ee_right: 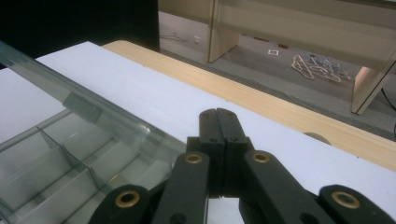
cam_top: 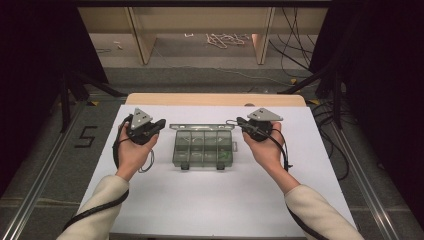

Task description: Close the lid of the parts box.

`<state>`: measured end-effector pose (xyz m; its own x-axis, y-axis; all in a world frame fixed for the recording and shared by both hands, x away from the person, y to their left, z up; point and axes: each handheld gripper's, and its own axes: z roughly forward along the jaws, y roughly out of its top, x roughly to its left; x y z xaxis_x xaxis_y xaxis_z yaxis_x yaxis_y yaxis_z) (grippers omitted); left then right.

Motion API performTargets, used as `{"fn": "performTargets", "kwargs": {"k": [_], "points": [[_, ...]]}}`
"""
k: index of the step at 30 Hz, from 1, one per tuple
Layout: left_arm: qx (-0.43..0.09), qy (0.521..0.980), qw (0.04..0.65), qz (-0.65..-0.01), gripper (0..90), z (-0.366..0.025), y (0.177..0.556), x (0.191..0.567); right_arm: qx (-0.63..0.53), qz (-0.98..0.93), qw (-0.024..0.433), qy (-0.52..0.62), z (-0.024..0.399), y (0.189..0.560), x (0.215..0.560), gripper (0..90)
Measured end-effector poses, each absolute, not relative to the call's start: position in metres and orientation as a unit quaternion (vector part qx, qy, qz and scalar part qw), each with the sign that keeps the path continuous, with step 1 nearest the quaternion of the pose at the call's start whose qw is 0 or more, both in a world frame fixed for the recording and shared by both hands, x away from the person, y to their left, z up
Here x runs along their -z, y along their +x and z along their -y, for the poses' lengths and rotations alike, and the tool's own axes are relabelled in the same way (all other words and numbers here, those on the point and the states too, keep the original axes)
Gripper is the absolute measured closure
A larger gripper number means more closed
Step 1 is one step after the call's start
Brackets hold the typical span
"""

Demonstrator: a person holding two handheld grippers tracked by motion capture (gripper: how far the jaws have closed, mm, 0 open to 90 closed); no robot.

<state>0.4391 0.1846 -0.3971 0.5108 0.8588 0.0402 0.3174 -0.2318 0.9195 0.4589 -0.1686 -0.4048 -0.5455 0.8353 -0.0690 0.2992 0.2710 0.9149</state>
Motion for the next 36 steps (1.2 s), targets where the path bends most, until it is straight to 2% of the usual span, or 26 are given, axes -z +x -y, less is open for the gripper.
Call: {"fn": "performTargets", "kwargs": {"k": [8, 22, 36], "points": [[-0.282, 0.723, 0.482, -0.407, 90.0, -0.18, 0.446, 0.39, -0.472, -0.742, 0.282, 0.384, 0.165, 0.464, 0.4, 90.0], [-0.253, 0.738, 0.484, -0.396, 90.0, -0.172, 0.442, 0.389, -0.477, -0.747, 0.267, 0.379, 0.158, 0.459, 0.397, 90.0], [-0.233, 0.758, 0.467, -0.391, 90.0, -0.17, 0.435, 0.393, -0.47, -0.764, 0.234, 0.374, 0.154, 0.454, 0.395, 90.0]]}}
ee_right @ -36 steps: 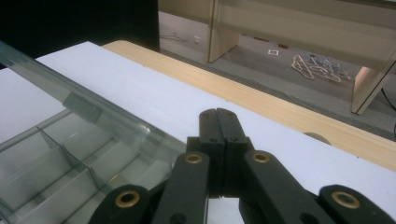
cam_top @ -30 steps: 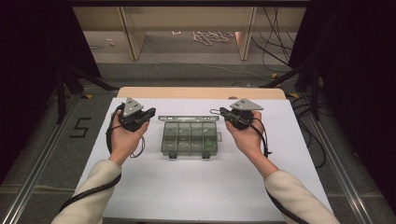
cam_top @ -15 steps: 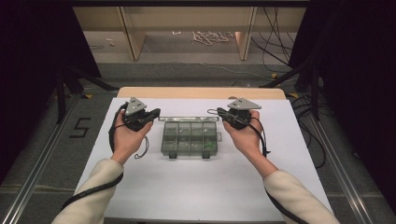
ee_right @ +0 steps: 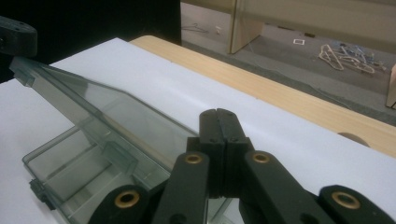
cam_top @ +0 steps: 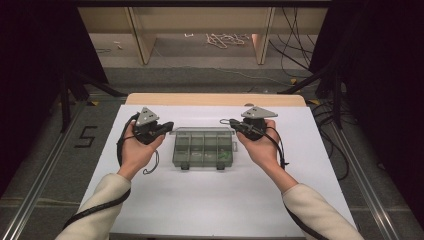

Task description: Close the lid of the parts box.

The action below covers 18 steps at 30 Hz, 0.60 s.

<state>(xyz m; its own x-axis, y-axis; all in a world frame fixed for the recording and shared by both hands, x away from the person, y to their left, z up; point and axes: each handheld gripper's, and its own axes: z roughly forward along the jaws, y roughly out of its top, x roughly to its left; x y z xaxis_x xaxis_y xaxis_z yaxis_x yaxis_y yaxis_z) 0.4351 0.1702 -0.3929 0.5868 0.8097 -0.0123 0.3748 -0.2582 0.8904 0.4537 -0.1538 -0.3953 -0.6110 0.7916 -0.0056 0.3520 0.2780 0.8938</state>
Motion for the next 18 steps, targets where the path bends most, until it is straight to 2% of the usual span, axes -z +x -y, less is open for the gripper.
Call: {"fn": "performTargets", "kwargs": {"k": [18], "points": [[-0.21, 0.777, 0.447, -0.392, 90.0, -0.166, 0.423, 0.411, -0.447, -0.792, 0.187, 0.373, 0.15, 0.444, 0.412, 90.0]]}}
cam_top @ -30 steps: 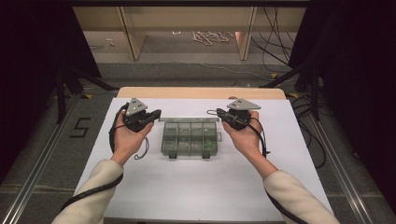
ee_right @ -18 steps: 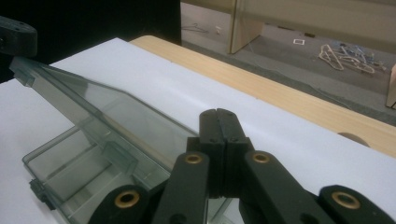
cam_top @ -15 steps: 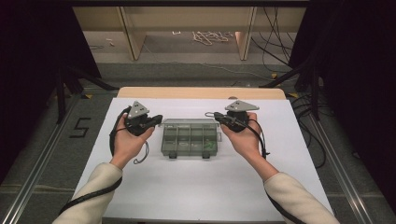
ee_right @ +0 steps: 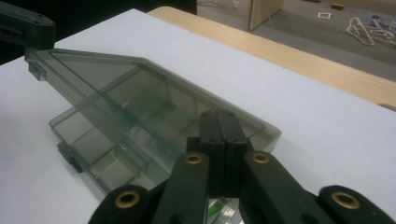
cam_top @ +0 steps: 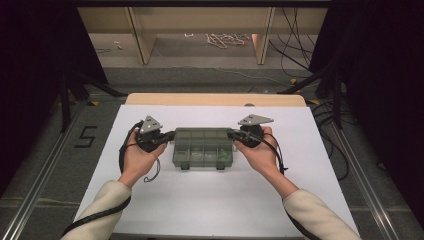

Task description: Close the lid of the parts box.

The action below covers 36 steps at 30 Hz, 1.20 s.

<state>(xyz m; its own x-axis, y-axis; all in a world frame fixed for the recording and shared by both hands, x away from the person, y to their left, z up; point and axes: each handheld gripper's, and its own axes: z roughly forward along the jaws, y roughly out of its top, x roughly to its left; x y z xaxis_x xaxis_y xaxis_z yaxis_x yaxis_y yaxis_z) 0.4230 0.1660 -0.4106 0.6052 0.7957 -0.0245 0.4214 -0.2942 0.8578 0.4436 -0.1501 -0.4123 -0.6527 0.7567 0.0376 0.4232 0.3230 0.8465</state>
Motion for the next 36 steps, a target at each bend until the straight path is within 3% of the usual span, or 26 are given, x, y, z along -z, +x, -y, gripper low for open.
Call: {"fn": "performTargets", "kwargs": {"k": [36], "points": [[-0.181, 0.801, 0.413, -0.395, 90.0, -0.162, 0.416, 0.437, -0.421, -0.813, 0.162, 0.369, 0.144, 0.43, 0.441, 90.0]]}}
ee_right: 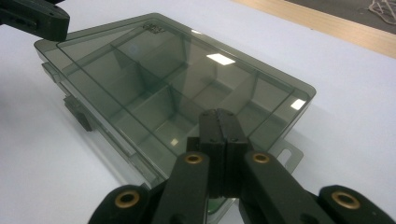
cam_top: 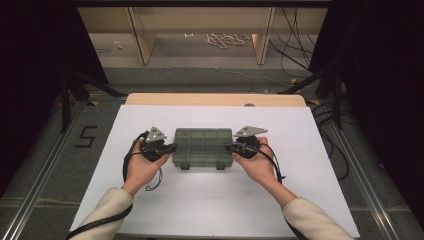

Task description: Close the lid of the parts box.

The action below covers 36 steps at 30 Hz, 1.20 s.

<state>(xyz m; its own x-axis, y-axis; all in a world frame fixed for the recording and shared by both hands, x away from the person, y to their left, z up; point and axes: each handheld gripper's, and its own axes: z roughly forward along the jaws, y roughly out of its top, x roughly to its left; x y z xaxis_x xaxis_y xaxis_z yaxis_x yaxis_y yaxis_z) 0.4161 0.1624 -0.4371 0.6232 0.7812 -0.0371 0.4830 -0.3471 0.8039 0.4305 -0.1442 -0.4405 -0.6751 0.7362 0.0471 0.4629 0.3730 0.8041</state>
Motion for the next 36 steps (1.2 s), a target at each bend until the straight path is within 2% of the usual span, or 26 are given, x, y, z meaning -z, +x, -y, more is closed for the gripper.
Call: {"fn": "performTargets", "kwargs": {"k": [36], "points": [[-0.177, 0.803, 0.391, -0.413, 90.0, -0.154, 0.414, 0.45, -0.405, -0.823, 0.168, 0.361, 0.142, 0.429, 0.453, 90.0]]}}
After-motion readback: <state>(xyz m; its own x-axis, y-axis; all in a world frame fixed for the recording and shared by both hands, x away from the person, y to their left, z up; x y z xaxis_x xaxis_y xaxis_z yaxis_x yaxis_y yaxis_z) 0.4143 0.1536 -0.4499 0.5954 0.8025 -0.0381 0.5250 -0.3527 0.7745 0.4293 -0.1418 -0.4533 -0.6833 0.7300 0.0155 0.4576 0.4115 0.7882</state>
